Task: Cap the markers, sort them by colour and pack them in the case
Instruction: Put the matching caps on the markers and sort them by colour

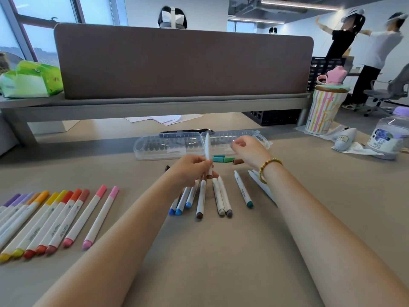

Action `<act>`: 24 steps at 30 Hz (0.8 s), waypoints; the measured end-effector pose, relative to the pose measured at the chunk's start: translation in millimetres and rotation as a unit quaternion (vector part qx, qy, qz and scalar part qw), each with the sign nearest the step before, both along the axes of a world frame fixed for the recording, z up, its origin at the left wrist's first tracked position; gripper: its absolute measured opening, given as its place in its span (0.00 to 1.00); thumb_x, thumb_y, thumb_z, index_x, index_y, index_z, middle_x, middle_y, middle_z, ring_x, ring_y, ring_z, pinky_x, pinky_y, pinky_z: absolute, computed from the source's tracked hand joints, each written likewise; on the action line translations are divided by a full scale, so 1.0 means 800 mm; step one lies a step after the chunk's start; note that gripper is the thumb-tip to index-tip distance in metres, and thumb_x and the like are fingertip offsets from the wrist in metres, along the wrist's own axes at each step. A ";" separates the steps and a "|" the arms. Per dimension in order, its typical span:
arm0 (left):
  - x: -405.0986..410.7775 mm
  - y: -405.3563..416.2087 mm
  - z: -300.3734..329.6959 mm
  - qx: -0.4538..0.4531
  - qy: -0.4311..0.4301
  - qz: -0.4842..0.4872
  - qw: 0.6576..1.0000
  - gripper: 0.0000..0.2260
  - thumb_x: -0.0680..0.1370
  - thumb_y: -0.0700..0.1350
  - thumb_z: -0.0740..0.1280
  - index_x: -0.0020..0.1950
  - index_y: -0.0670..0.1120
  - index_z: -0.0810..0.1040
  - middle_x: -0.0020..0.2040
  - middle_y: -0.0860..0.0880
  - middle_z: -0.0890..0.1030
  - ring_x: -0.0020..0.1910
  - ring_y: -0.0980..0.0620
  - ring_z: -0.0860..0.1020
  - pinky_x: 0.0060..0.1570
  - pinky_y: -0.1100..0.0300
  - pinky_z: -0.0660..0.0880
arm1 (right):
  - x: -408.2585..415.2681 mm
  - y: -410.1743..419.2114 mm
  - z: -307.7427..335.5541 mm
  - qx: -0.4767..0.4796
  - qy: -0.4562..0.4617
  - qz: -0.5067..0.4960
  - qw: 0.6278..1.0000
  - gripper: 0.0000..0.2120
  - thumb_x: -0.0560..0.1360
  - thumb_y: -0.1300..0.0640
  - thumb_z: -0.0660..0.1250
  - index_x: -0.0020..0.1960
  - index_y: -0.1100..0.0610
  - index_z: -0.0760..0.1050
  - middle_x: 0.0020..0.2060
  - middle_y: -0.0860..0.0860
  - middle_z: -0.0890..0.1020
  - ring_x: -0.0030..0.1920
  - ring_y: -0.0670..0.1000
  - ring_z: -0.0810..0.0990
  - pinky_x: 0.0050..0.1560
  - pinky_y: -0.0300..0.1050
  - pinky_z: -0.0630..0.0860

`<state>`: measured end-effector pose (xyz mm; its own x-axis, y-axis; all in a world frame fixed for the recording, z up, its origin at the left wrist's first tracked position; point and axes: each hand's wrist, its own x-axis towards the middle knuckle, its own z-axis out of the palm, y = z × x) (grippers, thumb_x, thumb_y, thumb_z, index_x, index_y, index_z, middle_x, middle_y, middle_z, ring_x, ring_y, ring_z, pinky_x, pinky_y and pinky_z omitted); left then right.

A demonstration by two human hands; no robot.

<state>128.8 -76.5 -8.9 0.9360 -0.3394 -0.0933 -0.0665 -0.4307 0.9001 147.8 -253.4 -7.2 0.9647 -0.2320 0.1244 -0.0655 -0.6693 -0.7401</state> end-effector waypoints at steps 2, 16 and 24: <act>0.004 0.001 -0.002 -0.015 -0.005 0.028 1.000 0.07 0.81 0.47 0.58 0.50 0.47 0.74 0.37 0.56 0.82 0.31 0.58 0.69 0.32 0.66 0.66 | 0.010 -0.016 -0.016 -0.190 0.035 -0.040 0.980 0.14 0.79 0.56 0.58 0.64 0.52 0.70 0.60 0.54 0.73 0.62 0.55 0.70 0.59 0.49 0.71; 0.007 0.001 -0.010 0.027 -0.055 0.027 0.998 0.13 0.81 0.52 0.56 0.47 0.46 0.75 0.29 0.53 0.74 0.17 0.63 0.67 0.23 0.70 0.65 | 0.016 -0.012 -0.028 -0.130 0.028 0.003 0.991 0.10 0.80 0.52 0.59 0.54 0.57 0.73 0.45 0.51 0.79 0.47 0.50 0.76 0.49 0.43 0.73; 0.003 0.003 -0.010 0.045 -0.055 0.006 0.997 0.14 0.81 0.52 0.57 0.41 0.50 0.76 0.27 0.52 0.69 0.24 0.57 0.63 0.27 0.65 0.64 | 0.001 -0.004 -0.005 0.331 -0.034 0.073 0.940 0.14 0.81 0.59 0.55 0.42 0.58 0.76 0.31 0.49 0.69 0.30 0.45 0.65 0.30 0.36 0.65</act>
